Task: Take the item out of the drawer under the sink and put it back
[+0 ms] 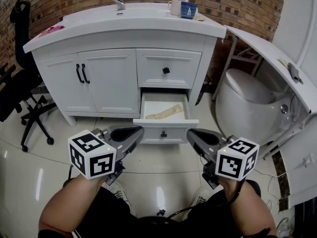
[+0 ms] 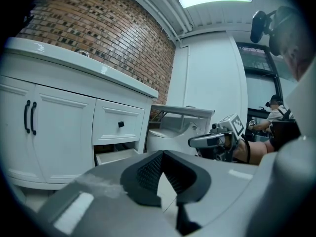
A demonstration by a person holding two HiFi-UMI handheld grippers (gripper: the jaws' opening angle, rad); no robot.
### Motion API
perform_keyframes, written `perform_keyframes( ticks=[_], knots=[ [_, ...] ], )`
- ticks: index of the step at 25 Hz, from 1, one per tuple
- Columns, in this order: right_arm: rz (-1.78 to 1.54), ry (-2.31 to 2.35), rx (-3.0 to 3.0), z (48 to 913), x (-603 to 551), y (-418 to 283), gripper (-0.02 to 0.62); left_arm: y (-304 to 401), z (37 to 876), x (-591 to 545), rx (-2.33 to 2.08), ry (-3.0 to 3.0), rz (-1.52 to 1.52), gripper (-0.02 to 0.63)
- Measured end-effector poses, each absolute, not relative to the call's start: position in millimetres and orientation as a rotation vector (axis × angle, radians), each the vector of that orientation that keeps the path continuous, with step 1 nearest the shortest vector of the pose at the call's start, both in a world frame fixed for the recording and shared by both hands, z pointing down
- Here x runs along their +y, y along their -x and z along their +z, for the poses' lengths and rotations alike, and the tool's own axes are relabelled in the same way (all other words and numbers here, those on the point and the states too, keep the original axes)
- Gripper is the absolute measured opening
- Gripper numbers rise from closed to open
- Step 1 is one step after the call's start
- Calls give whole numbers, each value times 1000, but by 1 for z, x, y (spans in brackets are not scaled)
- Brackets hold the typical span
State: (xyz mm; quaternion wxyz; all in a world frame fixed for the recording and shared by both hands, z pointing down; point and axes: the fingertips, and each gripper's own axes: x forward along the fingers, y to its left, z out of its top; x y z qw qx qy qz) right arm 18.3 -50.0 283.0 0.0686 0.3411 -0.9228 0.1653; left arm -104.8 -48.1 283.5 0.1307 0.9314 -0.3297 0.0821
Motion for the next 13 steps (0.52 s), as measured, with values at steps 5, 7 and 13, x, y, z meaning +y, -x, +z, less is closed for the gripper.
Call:
perform_keyframes(
  ticks=[5, 7, 13],
  knots=[
    [500, -1025, -2783, 284, -49, -19, 5, 105, 285, -48, -962, -2700, 237, 6],
    [501, -1026, -2782, 284, -49, -19, 5, 105, 285, -49, -963, -2700, 239, 6],
    [503, -1025, -2773, 285, -49, -20, 5, 102, 286, -50, -956, -2697, 245, 6]
  ],
)
